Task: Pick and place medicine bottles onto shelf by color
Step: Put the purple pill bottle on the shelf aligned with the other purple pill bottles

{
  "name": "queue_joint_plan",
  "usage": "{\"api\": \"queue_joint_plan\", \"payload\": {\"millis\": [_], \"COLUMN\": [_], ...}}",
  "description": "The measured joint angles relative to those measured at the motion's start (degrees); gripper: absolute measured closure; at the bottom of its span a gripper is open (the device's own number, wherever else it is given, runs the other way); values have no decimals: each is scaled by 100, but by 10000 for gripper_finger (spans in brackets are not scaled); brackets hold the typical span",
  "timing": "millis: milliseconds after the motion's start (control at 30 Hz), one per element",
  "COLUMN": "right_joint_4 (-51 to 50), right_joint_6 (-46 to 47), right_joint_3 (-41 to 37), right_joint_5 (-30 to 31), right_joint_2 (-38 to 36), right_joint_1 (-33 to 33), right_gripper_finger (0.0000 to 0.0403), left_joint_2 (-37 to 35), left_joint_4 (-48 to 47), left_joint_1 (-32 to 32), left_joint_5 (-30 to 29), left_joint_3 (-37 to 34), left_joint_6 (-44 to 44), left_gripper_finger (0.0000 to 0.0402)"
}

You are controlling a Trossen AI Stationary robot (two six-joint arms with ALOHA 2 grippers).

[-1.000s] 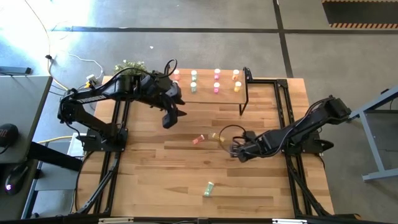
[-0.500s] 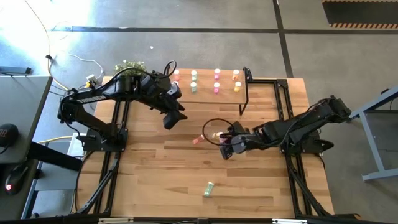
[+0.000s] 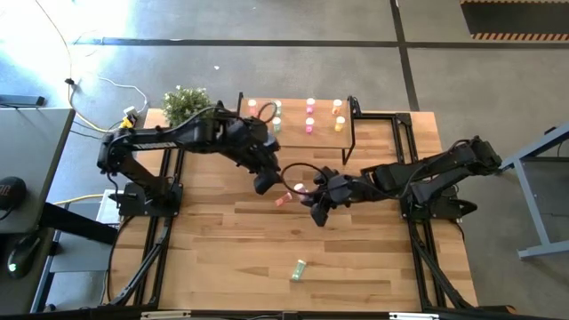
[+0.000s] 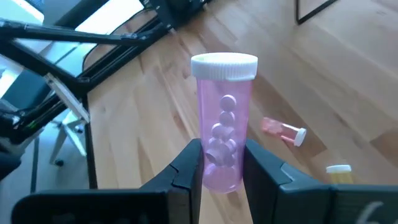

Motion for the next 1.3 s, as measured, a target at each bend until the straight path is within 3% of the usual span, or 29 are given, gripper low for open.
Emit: {"api": "queue_joint_plan", "payload": {"millis": [333,933,1300], "right_joint_4": [-7,207,221], "right_joint_6": [-396,-928,-1001], "right_joint_3": [-9,-11,-11], "right_joint_5": [-301,-492,-591], "right_joint_2": [0,0,0], "right_joint_1": [-217,-351,-441], "right_gripper_finger": [330,330,330], "left_joint_2": [453,730,730], "left_joint_4": [725,960,940], "left_joint_1": [-202,-199,-190], "left_joint_5": [66,458,494], "left_joint_3": [-1,-1,-1], "left_joint_6": [-27,-42,4], "left_gripper_finger": [181,182,245]}}
